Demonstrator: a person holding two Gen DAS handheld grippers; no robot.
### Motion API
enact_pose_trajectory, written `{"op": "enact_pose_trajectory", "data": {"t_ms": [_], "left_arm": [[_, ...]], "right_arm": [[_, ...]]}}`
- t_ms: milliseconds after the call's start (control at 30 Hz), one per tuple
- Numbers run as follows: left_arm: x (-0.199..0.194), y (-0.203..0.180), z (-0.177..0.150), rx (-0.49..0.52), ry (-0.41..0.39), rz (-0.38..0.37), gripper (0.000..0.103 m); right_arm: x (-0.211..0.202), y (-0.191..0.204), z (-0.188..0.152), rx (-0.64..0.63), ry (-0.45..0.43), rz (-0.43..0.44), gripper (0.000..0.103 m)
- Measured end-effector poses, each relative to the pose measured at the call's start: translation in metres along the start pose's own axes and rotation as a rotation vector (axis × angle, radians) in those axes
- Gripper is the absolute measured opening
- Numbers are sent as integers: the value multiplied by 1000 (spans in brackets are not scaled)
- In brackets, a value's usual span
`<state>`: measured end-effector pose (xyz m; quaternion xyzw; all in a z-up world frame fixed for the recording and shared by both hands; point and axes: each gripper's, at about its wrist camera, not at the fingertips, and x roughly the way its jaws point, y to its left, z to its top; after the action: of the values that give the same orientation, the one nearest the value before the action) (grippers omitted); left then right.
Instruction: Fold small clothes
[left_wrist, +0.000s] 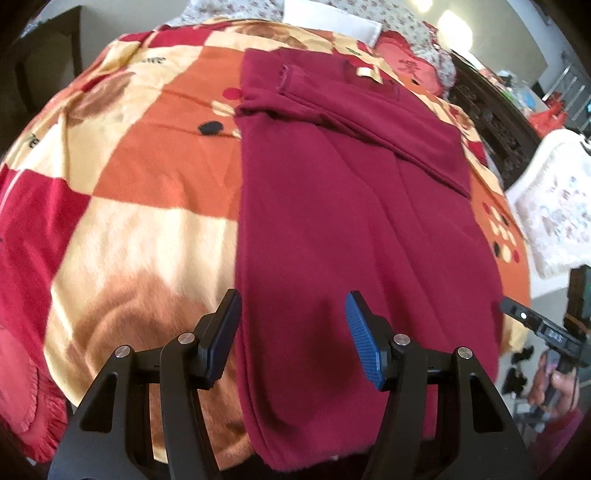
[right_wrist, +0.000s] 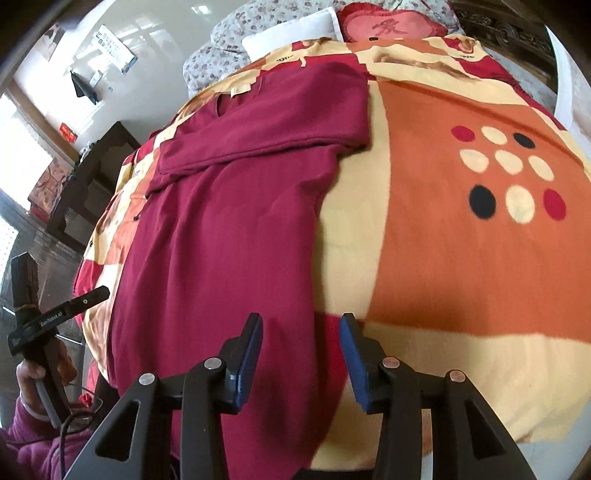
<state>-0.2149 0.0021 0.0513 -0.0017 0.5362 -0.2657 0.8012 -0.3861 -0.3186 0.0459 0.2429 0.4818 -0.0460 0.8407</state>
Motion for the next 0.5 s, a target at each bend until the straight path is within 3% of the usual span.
{"op": "enact_pose_trajectory", "data": {"t_ms": [167,500], "left_arm": [[-8,4,-17,26,29,11,58],[-14,22,-50,-33,108,-51,58]], "right_arm": [[-10,-3,-13,11,-11,12,43],[-10,2,-33,-3,21,41,44]]}}
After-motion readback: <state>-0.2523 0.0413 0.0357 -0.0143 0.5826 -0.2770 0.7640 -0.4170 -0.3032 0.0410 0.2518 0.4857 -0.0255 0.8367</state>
